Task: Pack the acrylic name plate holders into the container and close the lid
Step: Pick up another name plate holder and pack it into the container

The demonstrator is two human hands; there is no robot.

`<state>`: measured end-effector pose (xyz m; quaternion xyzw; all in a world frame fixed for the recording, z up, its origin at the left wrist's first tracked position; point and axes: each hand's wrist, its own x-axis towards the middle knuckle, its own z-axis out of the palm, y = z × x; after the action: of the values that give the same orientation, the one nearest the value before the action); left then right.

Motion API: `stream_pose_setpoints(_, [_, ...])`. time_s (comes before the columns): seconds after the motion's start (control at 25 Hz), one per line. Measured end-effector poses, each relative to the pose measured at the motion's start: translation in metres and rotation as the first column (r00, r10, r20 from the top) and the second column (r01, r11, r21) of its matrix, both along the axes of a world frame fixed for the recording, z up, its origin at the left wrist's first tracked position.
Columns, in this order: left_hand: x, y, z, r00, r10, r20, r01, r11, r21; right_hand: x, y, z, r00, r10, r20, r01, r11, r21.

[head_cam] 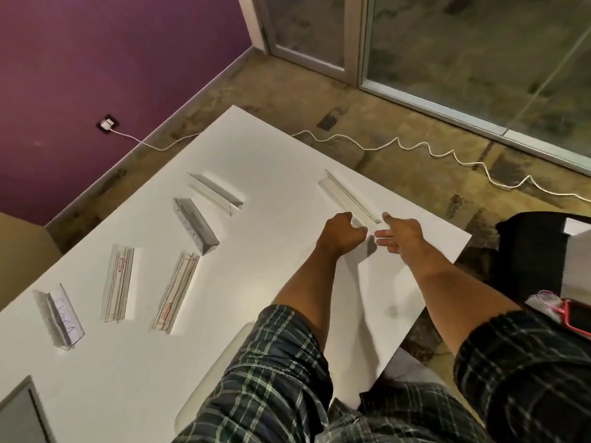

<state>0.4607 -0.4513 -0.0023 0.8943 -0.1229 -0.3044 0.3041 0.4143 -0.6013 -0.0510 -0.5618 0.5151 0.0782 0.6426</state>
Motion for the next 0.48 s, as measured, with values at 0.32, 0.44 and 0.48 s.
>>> stream_pose_setpoints(0.32, [0.017, -0.027, -0.016, 0.94, 0.146, -0.309, -0.196, 0.971, -0.137, 0.022, -0.002, -0.009, 0.995, -0.076, 0.063, 0.07, 0.992, 0.105])
stream_pose_setpoints(0.44, [0.019, -0.026, -0.017, 0.918, 0.199, -0.343, -0.276, 0.942, -0.189, 0.027, -0.004, -0.008, 0.989, -0.124, 0.086, 0.108, 0.979, 0.172])
stream_pose_setpoints(0.48, [0.019, -0.024, -0.017, 0.913, 0.2, -0.357, -0.287, 0.934, -0.211, 0.028, -0.004, -0.008, 0.988, -0.126, 0.087, 0.109, 0.978, 0.179])
